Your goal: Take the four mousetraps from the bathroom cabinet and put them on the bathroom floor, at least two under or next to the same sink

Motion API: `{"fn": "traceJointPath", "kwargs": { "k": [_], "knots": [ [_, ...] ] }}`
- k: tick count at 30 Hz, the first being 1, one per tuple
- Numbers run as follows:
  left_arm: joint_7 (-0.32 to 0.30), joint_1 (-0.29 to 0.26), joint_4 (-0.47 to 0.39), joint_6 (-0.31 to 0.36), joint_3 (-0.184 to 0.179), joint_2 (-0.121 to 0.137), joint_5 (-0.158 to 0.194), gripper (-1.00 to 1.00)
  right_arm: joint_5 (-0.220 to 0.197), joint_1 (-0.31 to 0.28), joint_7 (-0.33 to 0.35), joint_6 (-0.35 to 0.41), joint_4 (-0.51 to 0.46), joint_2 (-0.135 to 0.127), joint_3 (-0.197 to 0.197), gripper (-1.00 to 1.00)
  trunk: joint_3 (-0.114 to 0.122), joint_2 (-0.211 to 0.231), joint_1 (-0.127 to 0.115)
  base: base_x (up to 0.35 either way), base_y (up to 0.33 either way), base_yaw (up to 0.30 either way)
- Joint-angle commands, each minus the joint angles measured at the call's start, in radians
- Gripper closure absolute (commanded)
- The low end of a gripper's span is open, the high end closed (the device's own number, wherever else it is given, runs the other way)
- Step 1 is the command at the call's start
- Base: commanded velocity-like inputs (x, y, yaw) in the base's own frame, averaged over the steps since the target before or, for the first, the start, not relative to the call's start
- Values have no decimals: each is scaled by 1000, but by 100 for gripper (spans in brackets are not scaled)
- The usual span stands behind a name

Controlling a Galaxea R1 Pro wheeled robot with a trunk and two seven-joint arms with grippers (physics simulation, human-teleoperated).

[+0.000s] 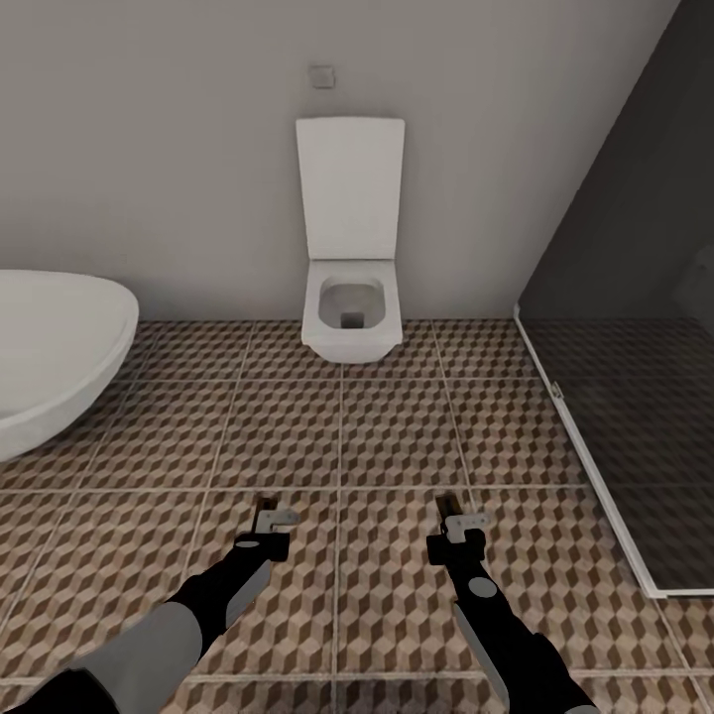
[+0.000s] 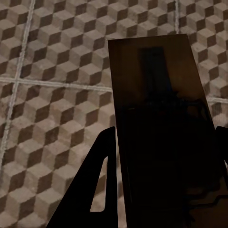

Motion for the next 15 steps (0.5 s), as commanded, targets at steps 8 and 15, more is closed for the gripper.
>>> {"fn": "traceJointPath", "kwargs": {
  "k": [8, 15],
  "knots": [
    [6, -1, -3, 4, -8, 1, 4, 100, -9, 0, -5, 4, -2, -1, 3, 100, -24, -29, 15, 0, 0, 0],
    [7, -1, -3, 4, -8, 1, 4, 100, -9, 0, -5, 3, -2, -1, 3, 100, -26, -29, 15, 16, 9, 0]
  ]
}}
